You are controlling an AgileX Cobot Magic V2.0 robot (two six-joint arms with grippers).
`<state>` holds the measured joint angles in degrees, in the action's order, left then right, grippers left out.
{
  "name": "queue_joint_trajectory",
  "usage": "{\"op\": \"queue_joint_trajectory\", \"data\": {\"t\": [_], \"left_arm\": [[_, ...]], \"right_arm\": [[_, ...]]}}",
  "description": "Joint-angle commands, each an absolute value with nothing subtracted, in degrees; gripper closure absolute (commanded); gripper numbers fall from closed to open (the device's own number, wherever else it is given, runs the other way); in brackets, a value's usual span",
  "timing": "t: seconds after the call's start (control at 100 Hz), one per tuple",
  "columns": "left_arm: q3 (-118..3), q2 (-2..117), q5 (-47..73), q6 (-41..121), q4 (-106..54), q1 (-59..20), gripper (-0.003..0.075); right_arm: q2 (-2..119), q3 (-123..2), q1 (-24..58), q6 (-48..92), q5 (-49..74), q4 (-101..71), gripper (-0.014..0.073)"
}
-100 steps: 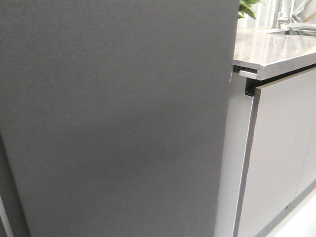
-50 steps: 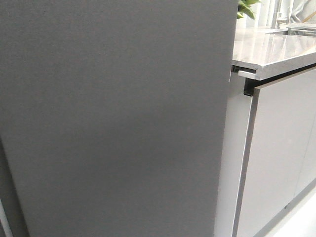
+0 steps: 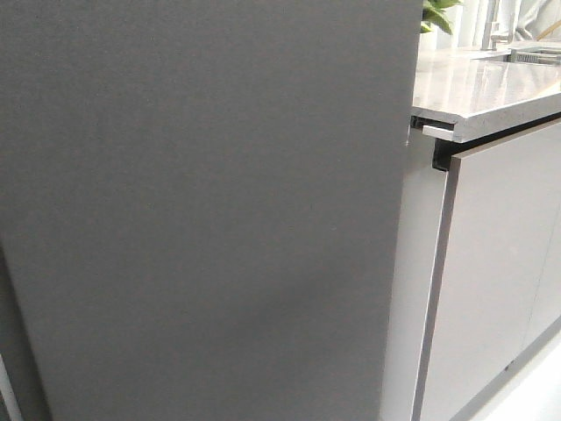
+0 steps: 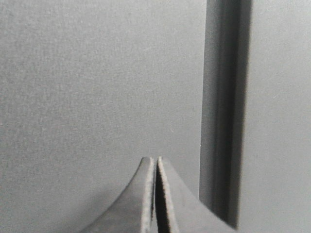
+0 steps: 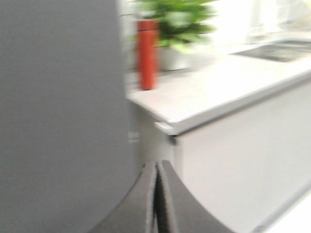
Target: Close fridge door
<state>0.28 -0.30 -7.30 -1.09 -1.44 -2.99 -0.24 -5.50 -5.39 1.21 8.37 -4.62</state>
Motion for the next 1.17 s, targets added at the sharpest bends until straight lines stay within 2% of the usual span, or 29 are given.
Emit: {"op": "queue_joint_trajectory", "data": {"t": [0.0, 0.16, 1.159], "left_arm": [[2.3, -0.9, -11.46, -1.34, -1.72, -2.77, 0.074], [2.3, -0.9, -11.46, -1.34, -1.72, -2.77, 0.074], [2.3, -0.9, -11.46, -1.34, -1.72, -2.77, 0.074]], "right_arm": [[-1.35, -3.13, -5.9, 1.64, 0.0, -4.01, 0.0638], [-1.64, 2.17, -5.9, 1.24, -4.66, -4.53, 0.0638], [-1.64, 2.06, -5.9, 1.24, -3.59, -4.65, 0.0638]]}}
